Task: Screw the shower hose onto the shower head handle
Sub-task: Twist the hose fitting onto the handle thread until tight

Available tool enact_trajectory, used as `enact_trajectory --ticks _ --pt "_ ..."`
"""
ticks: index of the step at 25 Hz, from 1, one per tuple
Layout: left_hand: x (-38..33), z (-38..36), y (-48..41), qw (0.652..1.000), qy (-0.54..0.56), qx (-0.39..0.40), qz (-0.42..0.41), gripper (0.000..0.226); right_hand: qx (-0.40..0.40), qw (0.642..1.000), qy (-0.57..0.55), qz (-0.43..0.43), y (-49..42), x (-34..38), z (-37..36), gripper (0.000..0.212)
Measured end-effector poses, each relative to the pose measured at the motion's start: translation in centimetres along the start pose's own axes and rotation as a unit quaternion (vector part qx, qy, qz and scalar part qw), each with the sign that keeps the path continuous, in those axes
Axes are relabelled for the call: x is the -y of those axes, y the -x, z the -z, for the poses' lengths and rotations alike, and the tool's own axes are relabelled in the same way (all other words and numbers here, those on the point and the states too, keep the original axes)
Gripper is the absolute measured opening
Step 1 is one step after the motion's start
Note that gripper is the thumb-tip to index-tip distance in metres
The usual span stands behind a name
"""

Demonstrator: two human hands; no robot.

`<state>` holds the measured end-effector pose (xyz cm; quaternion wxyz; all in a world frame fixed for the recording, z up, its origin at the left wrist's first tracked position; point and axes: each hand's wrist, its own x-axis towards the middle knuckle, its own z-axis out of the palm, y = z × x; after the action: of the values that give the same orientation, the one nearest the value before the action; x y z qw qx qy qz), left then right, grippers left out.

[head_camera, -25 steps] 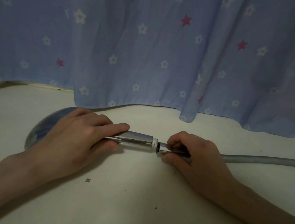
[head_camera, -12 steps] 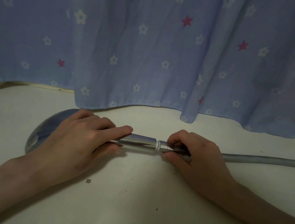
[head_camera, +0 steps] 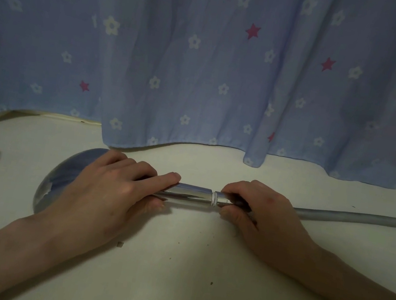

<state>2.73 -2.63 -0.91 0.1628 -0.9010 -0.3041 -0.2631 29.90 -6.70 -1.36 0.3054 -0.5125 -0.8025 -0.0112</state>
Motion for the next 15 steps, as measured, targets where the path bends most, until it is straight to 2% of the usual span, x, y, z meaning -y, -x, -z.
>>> enact_trajectory --ticks 2,5,9,15 --pt "-0.15 0.0 -0.01 1.0 -0.003 0.006 0.0 0.049 0.008 1.0 -0.013 -0.003 -0.04 0.1 -0.02 0.042" --pt "-0.27 0.07 -0.04 1.0 -0.002 0.009 0.003 0.051 0.001 1.0 -0.018 0.013 -0.14 0.06 -0.02 0.032" --pt "-0.47 0.22 0.0 1.0 -0.004 0.016 0.007 0.05 -0.017 0.998 -0.053 -0.013 -0.11 -0.15 0.13 0.017" --pt "-0.63 0.16 0.16 1.0 -0.008 0.024 0.011 0.038 -0.024 0.999 -0.036 0.014 -0.04 -0.09 0.27 0.024"
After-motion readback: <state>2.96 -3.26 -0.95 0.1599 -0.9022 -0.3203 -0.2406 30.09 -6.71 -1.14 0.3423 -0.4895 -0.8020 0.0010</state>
